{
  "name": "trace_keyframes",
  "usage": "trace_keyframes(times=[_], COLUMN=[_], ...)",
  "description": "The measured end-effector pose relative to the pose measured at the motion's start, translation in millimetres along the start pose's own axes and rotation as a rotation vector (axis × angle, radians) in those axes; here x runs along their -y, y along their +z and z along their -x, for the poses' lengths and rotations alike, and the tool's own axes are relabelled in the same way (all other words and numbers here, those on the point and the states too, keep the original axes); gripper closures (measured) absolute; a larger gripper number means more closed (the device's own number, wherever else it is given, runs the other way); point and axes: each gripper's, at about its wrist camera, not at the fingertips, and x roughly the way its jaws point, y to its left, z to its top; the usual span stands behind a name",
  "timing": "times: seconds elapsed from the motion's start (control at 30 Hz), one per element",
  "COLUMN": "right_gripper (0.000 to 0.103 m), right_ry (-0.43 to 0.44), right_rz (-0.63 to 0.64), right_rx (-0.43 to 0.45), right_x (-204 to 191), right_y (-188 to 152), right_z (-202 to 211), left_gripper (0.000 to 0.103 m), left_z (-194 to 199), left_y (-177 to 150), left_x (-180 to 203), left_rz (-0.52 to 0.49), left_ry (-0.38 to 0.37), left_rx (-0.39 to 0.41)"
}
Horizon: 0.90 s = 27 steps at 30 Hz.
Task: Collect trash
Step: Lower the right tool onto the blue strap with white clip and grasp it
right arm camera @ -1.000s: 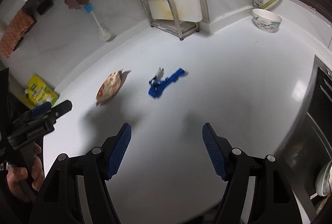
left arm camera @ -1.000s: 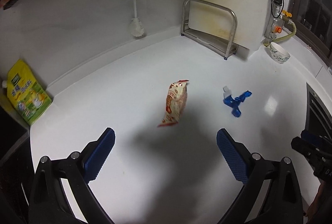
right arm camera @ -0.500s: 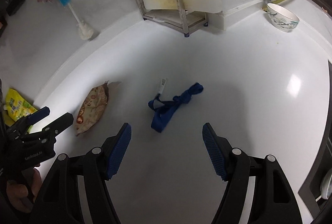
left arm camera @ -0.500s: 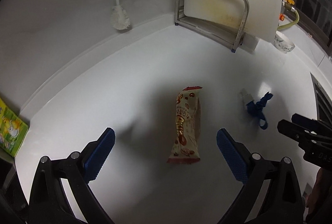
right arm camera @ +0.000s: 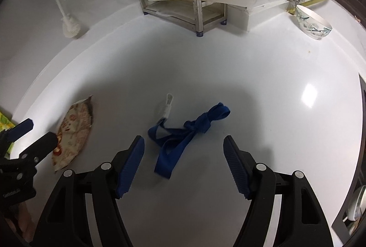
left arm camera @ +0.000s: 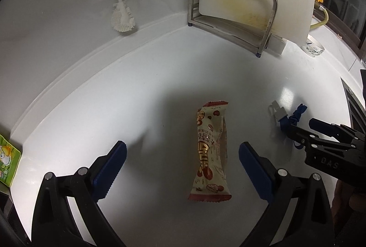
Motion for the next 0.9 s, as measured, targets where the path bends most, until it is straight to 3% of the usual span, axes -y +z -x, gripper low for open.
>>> trace_keyframes(times=[0.33, 0.53, 0.67, 0.9], right_gripper=[0.035, 0.056, 0.08, 0.084], right_ry=[-0.034, -0.038, -0.03, 0.027], right_rz=[0.066, 0.102, 0.131, 0.099], right_rx=[0.008, 0.016, 0.02, 0.039], right_x=[-11.4, -15.8, -18.6, -14.6], right_y=[2.0, 0.8, 1.0, -0.6], right_z=[-13.1, -15.6, -14.9, -0.3], left_gripper=[0.006, 0.006, 0.006, 0.006], left_z=[-3.3, -3.0, -4.3, -10.4], left_y=[-3.2, -4.6, -5.3, -6.4], left_x=[-1.8, -1.8, -1.0, 2.8], left_rz=[0.02, 0.026, 0.033, 0.039], left_ry=[0.005, 0.005, 0.003, -0.005], left_rx=[-0.007, -0.01, -0.014, -0.023])
